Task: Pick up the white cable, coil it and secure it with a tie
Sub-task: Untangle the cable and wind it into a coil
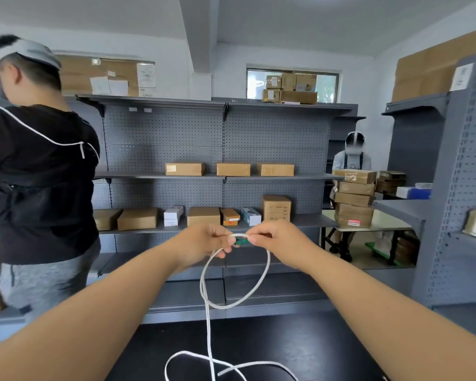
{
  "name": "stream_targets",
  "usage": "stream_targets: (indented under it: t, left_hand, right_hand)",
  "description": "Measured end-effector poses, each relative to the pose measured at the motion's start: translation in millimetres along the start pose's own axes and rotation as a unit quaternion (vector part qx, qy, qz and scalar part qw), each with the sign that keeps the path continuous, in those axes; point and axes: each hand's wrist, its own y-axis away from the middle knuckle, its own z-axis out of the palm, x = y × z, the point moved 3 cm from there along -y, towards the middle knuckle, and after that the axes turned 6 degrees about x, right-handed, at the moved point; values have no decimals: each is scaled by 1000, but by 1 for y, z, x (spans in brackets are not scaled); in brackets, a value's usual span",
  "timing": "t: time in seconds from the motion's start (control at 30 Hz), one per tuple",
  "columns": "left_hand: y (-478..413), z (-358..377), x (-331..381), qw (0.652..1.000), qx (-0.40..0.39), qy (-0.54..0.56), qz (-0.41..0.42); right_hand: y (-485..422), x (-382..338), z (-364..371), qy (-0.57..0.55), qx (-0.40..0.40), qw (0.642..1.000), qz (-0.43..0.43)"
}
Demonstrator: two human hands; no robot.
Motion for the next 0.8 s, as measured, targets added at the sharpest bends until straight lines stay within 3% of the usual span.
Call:
stream_targets:
  t: [0.13,0.4,0.57,0.8]
  left_hand:
    - [0,2,6,1000,4,-9,10]
    - [-2,9,6,999,3,-32,22]
    - [1,12,-12,999,-34,-2,-27]
    - [11,20,-27,998,-24,37,-52]
  right_hand:
    - [1,-2,-3,40,-16,999,-32]
    - [4,-8,-10,159,32,982,-100]
    - [8,-4,-20,154,48,983,-85]
    - [17,18,-42,102,121,986,-47]
